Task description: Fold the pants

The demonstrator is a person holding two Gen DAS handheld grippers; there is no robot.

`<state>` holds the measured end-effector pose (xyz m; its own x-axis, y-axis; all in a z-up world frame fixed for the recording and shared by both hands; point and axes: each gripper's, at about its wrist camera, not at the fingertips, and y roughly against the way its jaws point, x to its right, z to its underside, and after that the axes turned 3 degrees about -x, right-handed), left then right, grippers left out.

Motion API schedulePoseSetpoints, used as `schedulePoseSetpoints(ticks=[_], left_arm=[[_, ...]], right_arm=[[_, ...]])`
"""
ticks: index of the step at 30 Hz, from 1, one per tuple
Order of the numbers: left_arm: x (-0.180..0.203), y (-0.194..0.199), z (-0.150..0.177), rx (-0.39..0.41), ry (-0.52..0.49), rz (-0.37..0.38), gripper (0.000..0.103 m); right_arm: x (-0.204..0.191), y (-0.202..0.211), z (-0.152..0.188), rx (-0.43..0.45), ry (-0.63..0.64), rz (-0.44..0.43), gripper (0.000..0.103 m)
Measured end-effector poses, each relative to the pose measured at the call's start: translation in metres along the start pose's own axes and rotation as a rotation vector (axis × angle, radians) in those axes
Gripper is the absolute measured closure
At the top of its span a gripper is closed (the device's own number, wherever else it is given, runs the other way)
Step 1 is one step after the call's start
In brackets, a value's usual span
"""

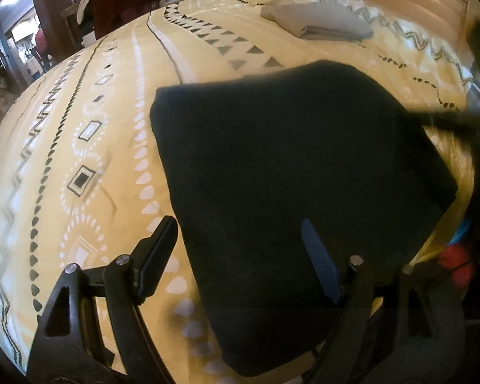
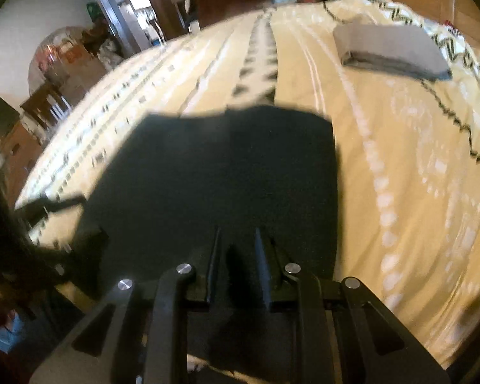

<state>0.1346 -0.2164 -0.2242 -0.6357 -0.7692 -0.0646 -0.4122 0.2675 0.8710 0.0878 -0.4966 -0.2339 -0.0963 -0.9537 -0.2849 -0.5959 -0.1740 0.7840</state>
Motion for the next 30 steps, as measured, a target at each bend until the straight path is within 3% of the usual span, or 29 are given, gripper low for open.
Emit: schedulePoseSetpoints(ticks=[4,10,14,21,24,27,30], left_arm=[[0.001,-0.004,0.004,-0.016,0.021,0.006,0.023],[0.0,-0.006,0.007,-0.024,0.037,0.014,0.023],[-0.002,-0.009,0.008,-0.03,0.044,0.022,0.019],[-0.009,-0.011,0.006,-0.039,0.061,0.065,0.018],[-0.028,-0.002,0.0,-0.01,0.075,0.091,0.019],[-0.06,-0.002,-0.007,0.008,0.142,0.151,0.02],[-0.09,-0.014,-0.014,-0.007,0.222,0.254,0.021]], right_arm=[[0.0,-0.004,-0.041,0.025,0.018,0.023,0.072],[0.013,-0.061,-0.088,-0.075,0.006,0.071,0.07],[0.013,-0.074,-0.092,-0.104,0.016,0.083,0.068],[0.017,-0.07,-0.077,-0.075,0.03,0.083,0.065],[0.021,-0.049,-0.075,-0.076,0.01,0.056,0.064],[0.035,-0.014,-0.065,-0.064,-0.028,-0.037,0.059],[0.06,0.006,-0.044,-0.112,-0.087,-0.077,0.058]])
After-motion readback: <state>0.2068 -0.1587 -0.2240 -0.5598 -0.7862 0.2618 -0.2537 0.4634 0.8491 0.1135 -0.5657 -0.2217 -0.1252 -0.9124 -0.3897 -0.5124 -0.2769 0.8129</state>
